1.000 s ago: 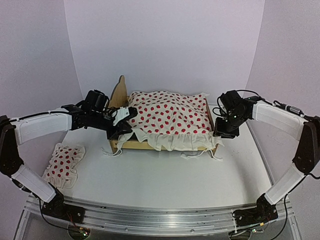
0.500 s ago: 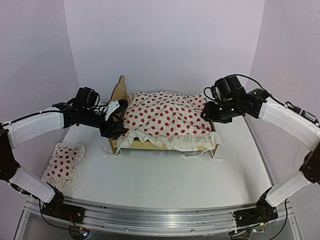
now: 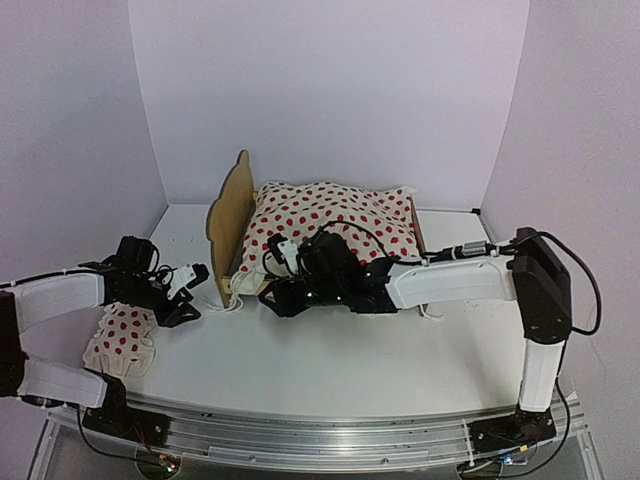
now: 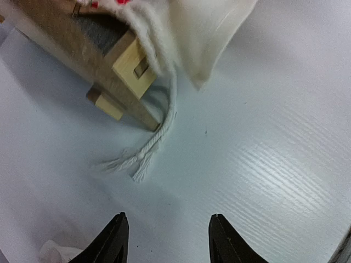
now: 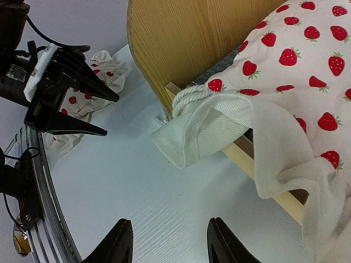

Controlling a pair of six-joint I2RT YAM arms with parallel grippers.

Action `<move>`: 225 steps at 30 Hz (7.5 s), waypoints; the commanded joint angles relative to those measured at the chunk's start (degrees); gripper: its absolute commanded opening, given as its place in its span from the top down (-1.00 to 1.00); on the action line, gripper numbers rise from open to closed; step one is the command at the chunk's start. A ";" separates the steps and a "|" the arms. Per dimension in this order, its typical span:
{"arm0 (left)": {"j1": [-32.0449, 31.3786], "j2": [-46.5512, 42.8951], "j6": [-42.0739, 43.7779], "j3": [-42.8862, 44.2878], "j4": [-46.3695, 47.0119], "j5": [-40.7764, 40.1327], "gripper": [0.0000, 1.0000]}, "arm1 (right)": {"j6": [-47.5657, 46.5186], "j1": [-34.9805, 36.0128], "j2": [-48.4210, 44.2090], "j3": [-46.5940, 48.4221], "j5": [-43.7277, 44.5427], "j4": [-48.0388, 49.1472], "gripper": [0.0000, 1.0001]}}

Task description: Set up the pet bed

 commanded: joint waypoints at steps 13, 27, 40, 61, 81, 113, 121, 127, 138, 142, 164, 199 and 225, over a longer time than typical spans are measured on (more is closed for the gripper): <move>9.10 32.55 38.41 22.66 -8.49 10.47 -0.22 | -2.22 -0.23 1.47 -2.99 1.26 12.47 0.08; 8.41 46.68 51.21 32.05 -19.08 5.37 0.35 | -4.85 -0.24 -0.79 -4.82 4.41 12.39 0.02; 11.45 30.86 44.67 36.65 -34.35 10.21 1.00 | -6.32 -0.67 -3.03 -3.25 6.88 11.58 -0.05; -12.36 4.12 5.46 39.80 -20.53 21.69 1.00 | -3.06 -3.36 -8.13 1.25 -8.83 8.47 -0.19; -22.43 9.46 9.51 30.40 -8.14 12.71 1.00 | 33.16 -9.58 4.16 8.03 -29.55 0.27 -0.25; 6.30 30.31 22.62 19.95 -8.33 3.74 -0.31 | 17.77 -9.03 0.29 6.58 -16.96 -16.44 -0.19; 3.98 33.96 20.46 18.28 -3.21 0.67 -0.06 | 17.61 -9.05 -1.31 5.11 -15.52 -16.49 -0.18; 3.25 33.62 20.30 17.33 -3.82 0.09 0.83 | 16.91 -9.06 -1.12 5.77 -15.42 -16.53 -0.18; 3.81 18.02 20.05 20.48 -15.82 7.33 1.00 | 17.22 -9.03 -1.12 9.14 -15.58 -16.62 -0.18; 3.69 9.16 20.54 23.61 -23.20 16.73 1.00 | 25.85 -9.06 0.09 16.05 -17.20 -16.54 -0.17; -6.82 5.46 -7.16 34.05 1.60 23.47 1.00 | -15.36 -5.38 4.64 15.83 -17.79 3.36 -0.24; -7.42 12.60 -0.43 30.56 -8.90 16.30 0.54 | -15.65 -11.33 10.57 15.22 -1.08 17.60 1.00; -11.62 22.03 -41.51 34.83 -1.82 5.72 -0.06 | -17.32 -9.21 -2.20 2.97 -17.27 12.65 1.00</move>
